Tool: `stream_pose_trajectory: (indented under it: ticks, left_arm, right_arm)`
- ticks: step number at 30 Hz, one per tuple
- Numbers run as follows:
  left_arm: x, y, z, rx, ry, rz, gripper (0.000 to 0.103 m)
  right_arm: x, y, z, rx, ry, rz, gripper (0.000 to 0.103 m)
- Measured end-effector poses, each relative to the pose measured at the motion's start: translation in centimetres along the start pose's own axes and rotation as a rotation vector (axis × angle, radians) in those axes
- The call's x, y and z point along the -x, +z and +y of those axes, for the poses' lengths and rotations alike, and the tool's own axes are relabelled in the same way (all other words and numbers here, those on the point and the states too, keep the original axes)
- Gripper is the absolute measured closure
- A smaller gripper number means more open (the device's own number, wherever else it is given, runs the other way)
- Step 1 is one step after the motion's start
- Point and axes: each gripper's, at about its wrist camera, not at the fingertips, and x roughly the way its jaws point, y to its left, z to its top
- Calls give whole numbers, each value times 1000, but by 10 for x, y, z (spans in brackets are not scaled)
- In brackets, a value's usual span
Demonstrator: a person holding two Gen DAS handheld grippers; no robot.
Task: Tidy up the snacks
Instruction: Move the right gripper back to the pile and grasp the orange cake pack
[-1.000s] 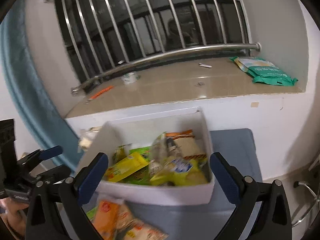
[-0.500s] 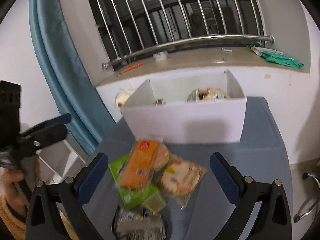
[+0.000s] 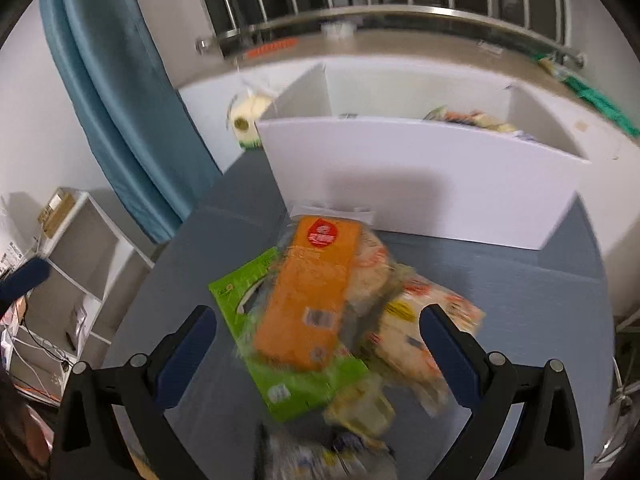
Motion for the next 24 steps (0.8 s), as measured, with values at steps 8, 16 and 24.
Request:
stream_pose_trajectory:
  ticks: [8,16,24]
  left_arm:
    - [-1,-16,14,10,33,32,0]
    - [-10,-25,21,30,32,64,0]
    - [-28,-26,12,36,8,98,0]
  right_arm:
    - [-73,18,12,-15,-39,192,0]
    - [-58,13,-4,-37,9,174,63]
    - [-23,7,-18,-49,27,126,78]
